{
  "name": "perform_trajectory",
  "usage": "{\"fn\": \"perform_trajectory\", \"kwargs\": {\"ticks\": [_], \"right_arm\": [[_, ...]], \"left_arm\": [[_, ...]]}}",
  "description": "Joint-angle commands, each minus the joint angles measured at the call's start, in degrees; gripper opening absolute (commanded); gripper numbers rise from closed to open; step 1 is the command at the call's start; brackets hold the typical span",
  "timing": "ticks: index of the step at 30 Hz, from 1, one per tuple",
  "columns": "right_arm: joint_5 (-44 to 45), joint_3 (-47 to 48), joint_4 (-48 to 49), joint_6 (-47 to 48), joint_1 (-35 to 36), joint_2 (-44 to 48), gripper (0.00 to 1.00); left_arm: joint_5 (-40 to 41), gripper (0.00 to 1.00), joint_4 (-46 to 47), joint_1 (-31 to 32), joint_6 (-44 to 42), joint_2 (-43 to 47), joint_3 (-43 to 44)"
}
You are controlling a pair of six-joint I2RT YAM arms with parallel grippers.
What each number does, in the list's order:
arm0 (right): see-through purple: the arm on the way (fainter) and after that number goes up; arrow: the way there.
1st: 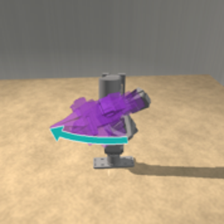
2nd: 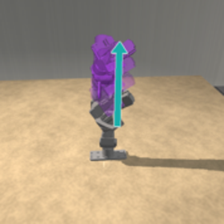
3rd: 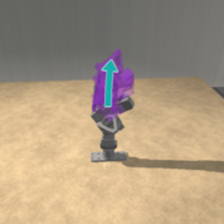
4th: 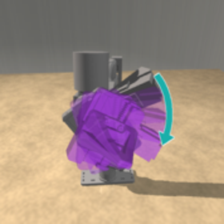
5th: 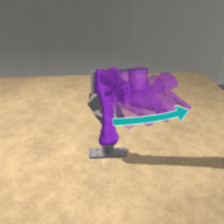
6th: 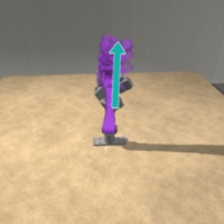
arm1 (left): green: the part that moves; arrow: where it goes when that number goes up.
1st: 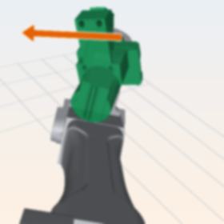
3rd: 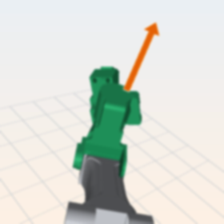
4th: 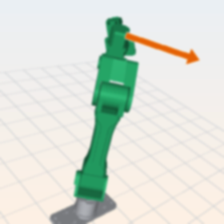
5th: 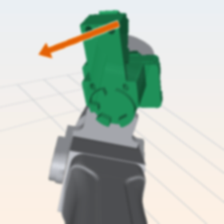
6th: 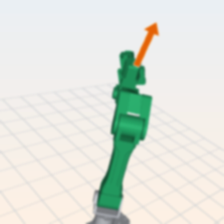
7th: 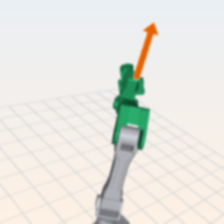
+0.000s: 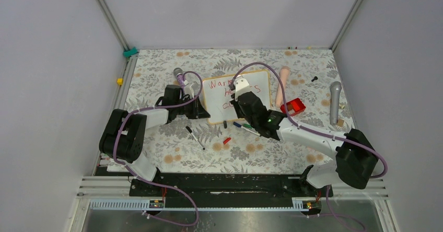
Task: Write a sentence on the whiteboard
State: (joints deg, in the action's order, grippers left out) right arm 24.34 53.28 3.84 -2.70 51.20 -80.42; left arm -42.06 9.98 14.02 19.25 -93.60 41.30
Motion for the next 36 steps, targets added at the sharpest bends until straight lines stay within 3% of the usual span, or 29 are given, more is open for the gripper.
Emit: {"fn": "perform_trajectory", "kwargs": {"ticks": [1, 9, 36], "right_arm": [[0.7, -3.8, 7.7, -0.2, -0.5, 1.4, 0.00], [-0.4, -8.5, 12.3, -1.2, -0.5, 4.7, 0.00], [1.1, -4.6, 9.9, -1.6, -0.6, -1.0, 0.00]], "left_arm": [[1.6, 0.00, 1.4, -0.5, -0.7, -0.6, 2.1], [1.7, 0.00, 1.2, -0.6, -0.9, -0.2, 2.1], [1.8, 0.00, 1.2, -0.6, -0.9, -0.5, 2.2]]}}
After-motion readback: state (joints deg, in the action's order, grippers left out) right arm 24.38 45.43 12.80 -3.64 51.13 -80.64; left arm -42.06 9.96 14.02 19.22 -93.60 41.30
